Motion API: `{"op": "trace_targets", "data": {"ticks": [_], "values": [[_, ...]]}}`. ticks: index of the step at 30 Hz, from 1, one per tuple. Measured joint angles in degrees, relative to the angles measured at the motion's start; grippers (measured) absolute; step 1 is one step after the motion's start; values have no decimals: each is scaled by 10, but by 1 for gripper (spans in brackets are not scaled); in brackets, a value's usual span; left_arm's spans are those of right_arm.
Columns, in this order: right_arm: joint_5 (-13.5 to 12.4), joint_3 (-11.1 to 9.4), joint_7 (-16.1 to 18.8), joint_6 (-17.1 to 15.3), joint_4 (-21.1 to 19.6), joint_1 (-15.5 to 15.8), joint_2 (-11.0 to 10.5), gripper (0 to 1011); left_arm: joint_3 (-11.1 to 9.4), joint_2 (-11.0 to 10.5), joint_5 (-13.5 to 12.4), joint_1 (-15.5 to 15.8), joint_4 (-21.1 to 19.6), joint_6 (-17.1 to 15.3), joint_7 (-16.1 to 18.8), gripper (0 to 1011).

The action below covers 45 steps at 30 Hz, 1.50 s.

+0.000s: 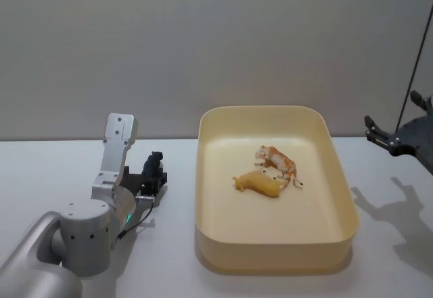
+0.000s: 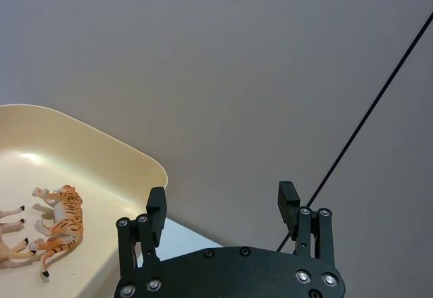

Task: Pick up the toy alternately with two hands and place it into the central storage box.

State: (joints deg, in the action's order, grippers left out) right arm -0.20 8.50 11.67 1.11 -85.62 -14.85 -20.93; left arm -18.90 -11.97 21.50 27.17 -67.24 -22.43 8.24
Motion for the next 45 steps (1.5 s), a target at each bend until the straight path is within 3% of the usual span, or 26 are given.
{"op": "trace_targets", "data": {"ticks": [18,30,45], "values": [[0,0,0,0,0,0,0,1001,1,1,-2,3,8,3,-2,289],[0,0,0,0,0,0,0,1001,2,-4,-21,-2,-18,-1,-3,276],[0,0,0,0,0,0,0,1001,-2,-18,-75,-14,-117,-43,-45,276]]}}
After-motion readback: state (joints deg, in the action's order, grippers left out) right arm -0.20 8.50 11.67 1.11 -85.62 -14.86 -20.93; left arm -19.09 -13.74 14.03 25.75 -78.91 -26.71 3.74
